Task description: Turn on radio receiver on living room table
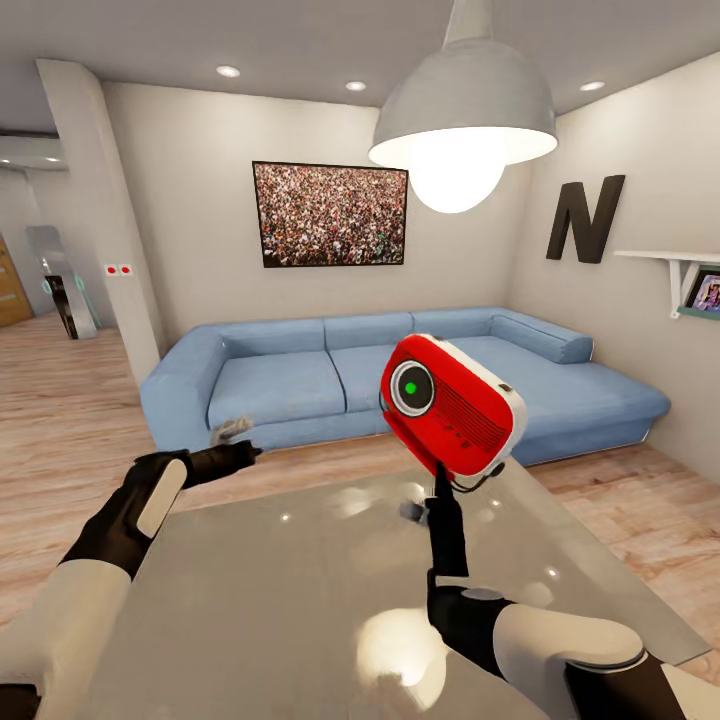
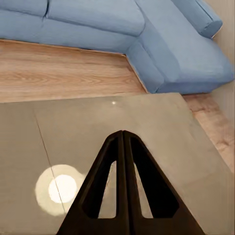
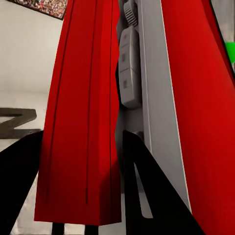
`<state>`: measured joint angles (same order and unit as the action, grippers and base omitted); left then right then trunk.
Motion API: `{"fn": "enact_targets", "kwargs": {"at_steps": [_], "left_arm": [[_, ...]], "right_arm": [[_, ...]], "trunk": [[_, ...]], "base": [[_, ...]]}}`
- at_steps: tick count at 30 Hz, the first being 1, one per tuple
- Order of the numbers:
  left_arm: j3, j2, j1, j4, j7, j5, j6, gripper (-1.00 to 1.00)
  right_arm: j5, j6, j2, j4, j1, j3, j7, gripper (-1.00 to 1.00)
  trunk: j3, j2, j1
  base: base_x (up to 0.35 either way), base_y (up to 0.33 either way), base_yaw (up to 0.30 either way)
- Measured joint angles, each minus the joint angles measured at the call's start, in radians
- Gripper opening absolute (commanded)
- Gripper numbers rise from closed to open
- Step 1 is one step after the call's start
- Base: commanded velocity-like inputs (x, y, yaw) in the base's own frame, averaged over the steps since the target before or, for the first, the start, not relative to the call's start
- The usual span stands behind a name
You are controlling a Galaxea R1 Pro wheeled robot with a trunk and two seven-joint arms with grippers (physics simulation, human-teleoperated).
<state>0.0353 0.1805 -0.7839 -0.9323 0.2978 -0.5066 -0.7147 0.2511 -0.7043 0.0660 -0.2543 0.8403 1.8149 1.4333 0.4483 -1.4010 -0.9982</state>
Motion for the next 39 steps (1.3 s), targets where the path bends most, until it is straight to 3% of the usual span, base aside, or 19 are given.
{"fn": "enact_targets", "kwargs": {"at_steps": [1, 4, 6, 16, 18, 21, 25, 27, 29, 31, 32, 34, 35, 38, 39], "left_arm": [[0.000, 0.006, 0.000, 0.002, -0.015, 0.001, 0.000, -1.00], [0.000, 0.013, 0.002, 0.016, -0.065, 0.002, 0.000, -1.00], [0.000, 0.014, 0.002, 0.031, -0.088, 0.003, 0.003, -1.00], [0.001, 0.015, 0.005, 0.095, -0.150, 0.004, 0.075, -1.00], [0.001, 0.014, 0.006, 0.098, -0.151, 0.004, 0.077, -1.00], [0.002, 0.014, 0.006, 0.100, -0.152, 0.003, 0.079, -1.00], [0.002, 0.013, 0.006, 0.101, -0.152, 0.003, 0.081, -1.00], [0.003, 0.013, 0.007, 0.101, -0.152, 0.003, 0.081, -1.00], [0.003, 0.013, 0.007, 0.101, -0.152, 0.004, 0.081, -1.00], [0.003, 0.013, 0.007, 0.101, -0.152, 0.004, 0.081, -1.00], [0.003, 0.012, 0.008, 0.101, -0.152, 0.003, 0.081, -1.00], [0.004, 0.011, 0.008, 0.101, -0.152, 0.003, 0.081, -1.00], [0.004, 0.011, 0.008, 0.101, -0.152, 0.003, 0.081, -1.00], [0.004, 0.011, 0.008, 0.101, -0.152, 0.003, 0.081, -1.00], [0.004, 0.012, 0.010, 0.101, -0.152, 0.004, 0.081, -1.00]], "right_arm": [[0.030, 0.027, 0.001, -0.001, -0.001, 0.015, -0.022, -1.00], [0.087, 0.152, 0.002, -0.002, 0.000, 0.002, -0.144, -1.00], [0.093, 0.204, 0.003, -0.002, 0.002, 0.017, -0.189, -1.00], [0.118, 0.441, 0.027, -0.008, 0.020, -0.002, -0.385, -1.00], [0.119, 0.479, 0.029, -0.008, 0.026, -0.061, -0.411, -1.00], [0.118, 0.586, 0.028, -0.013, 0.032, -0.252, -0.475, -1.00], [0.112, 0.665, 0.022, -0.034, 0.055, -0.393, -0.615, -1.00], [0.108, 0.680, 0.013, -0.054, 0.066, -0.438, -0.675, -1.00], [0.110, 0.693, -0.007, -0.111, 0.074, -0.524, -0.744, -1.00], [0.107, 0.694, -0.039, -0.199, 0.078, -0.633, -0.824, -1.00], [0.105, 0.693, -0.049, -0.224, 0.078, -0.662, -0.848, -1.00], [0.105, 0.684, -0.091, -0.312, 0.079, -0.770, -0.950, -1.00], [0.104, 0.675, -0.101, -0.331, 0.079, -0.795, -0.977, -1.00], [0.111, 0.569, -0.139, -0.410, 0.080, -0.931, -1.114, -1.00], [0.113, 0.512, -0.150, -0.437, 0.080, -0.993, -1.174, -1.00]], "trunk": [[0.000, 0.000, 0.000], [0.000, 0.000, 0.000], [0.000, 0.000, 0.000], [0.000, 0.000, 0.000], [0.000, 0.000, 0.000], [0.000, 0.000, 0.000], [0.000, 0.000, 0.000], [0.000, 0.000, 0.000], [0.000, 0.000, 0.000], [0.000, 0.000, 0.000], [0.000, 0.000, 0.000], [0.000, 0.000, 0.000], [0.000, 0.000, 0.000], [0.000, 0.000, 0.000], [0.000, 0.000, 0.000]], "base": [[0.000, 0.000, 0.000], [0.000, 0.000, 0.000], [0.000, 0.000, 0.000], [0.000, 0.000, 0.000], [0.000, 0.000, 0.000], [0.000, 0.000, 0.000], [0.000, 0.000, 0.000], [0.000, 0.000, 0.000], [0.000, 0.000, 0.000], [0.000, 0.000, 0.000], [0.000, 0.000, 0.000], [0.000, 0.000, 0.000], [0.000, 0.000, 0.000], [0.000, 0.000, 0.000], [0.000, 0.000, 0.000]]}}
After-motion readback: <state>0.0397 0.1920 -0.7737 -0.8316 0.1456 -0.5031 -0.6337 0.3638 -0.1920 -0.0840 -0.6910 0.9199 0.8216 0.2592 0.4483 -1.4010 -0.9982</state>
